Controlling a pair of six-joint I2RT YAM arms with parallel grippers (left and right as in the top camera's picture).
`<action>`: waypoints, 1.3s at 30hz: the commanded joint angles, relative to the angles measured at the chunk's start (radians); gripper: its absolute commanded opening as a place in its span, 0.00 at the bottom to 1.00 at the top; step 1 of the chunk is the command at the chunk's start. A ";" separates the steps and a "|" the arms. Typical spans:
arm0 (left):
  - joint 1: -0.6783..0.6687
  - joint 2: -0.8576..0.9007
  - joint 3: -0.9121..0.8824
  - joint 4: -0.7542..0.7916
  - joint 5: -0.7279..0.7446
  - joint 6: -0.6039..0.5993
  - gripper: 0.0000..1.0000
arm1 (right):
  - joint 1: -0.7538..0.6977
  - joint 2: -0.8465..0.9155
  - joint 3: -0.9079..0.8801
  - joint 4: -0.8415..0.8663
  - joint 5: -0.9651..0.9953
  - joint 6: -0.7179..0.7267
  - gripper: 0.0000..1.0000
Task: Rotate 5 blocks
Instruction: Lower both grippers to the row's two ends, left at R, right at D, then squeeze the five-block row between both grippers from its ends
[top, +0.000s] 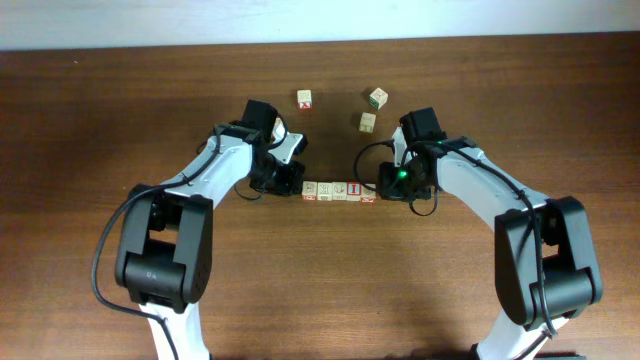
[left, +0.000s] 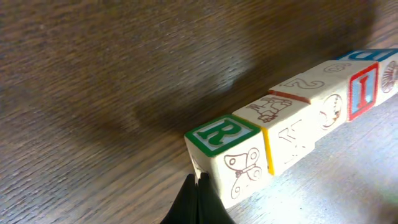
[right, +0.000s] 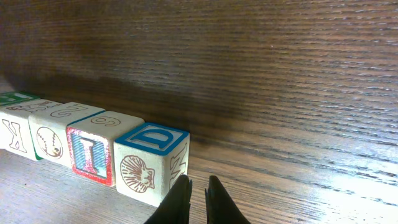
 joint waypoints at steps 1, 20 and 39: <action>-0.009 0.006 -0.003 0.005 0.038 0.004 0.00 | 0.003 0.016 -0.006 0.003 0.016 0.008 0.11; -0.013 0.006 -0.003 0.020 0.045 -0.042 0.00 | 0.003 0.046 -0.006 0.016 -0.010 -0.001 0.07; -0.013 0.006 -0.003 0.030 0.041 -0.073 0.00 | -0.171 0.052 -0.018 0.005 -0.327 -0.188 0.04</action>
